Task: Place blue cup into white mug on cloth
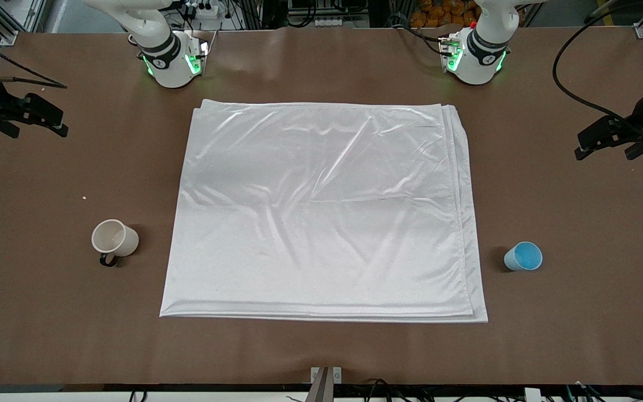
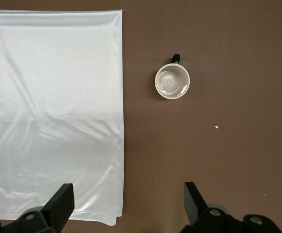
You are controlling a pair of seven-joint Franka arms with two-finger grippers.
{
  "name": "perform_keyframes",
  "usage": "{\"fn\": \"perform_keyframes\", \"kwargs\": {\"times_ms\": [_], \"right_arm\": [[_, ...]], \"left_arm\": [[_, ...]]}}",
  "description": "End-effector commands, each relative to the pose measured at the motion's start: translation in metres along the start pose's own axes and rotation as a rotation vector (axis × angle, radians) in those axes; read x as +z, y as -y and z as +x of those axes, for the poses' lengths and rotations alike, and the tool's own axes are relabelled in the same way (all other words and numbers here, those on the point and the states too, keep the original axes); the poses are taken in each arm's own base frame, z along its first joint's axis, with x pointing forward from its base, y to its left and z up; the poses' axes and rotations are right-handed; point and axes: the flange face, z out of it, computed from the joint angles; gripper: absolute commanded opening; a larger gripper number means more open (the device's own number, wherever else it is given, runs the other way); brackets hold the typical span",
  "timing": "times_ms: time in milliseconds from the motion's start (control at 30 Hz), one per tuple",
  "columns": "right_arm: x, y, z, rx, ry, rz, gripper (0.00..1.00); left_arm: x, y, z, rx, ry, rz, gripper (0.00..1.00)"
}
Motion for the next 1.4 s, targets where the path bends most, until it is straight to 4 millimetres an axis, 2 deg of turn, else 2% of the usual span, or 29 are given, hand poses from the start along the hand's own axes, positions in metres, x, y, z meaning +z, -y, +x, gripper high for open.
{"fn": "perform_keyframes", "kwargs": {"times_ms": [0,133,367,567,633,800,1000,1200,1367], "right_arm": [[-0.001,-0.002,-0.001,0.006,-0.003,0.018,1.00],[-0.001,-0.002,-0.001,0.006,-0.003,0.018,1.00],[0.001,-0.003,0.000,0.009,0.000,0.018,1.00],[0.021,-0.008,0.013,0.014,0.033,0.009,1.00],[0.033,-0.013,0.020,0.022,0.053,0.010,1.00],[0.069,-0.017,0.043,0.029,0.088,0.012,1.00],[0.131,-0.034,0.079,0.061,0.125,0.030,1.00],[0.199,-0.064,0.111,0.113,0.133,0.039,1.00],[0.242,-0.080,0.130,0.143,0.120,0.042,1.00]], "left_arm": [[-0.004,0.001,0.003,0.020,-0.012,0.006,1.00],[-0.002,-0.001,0.004,0.025,-0.009,0.010,1.00],[0.016,0.007,0.012,0.020,0.021,0.009,1.00],[0.036,0.009,0.024,0.022,0.026,0.009,1.00],[0.051,0.009,0.030,0.026,0.045,0.014,1.00],[0.075,0.011,0.038,0.035,0.076,0.044,1.00],[0.109,0.015,0.052,0.032,0.099,0.042,1.00],[0.157,0.023,0.066,0.022,0.138,0.034,1.00],[0.192,0.037,0.075,0.003,0.159,0.027,1.00]]}}
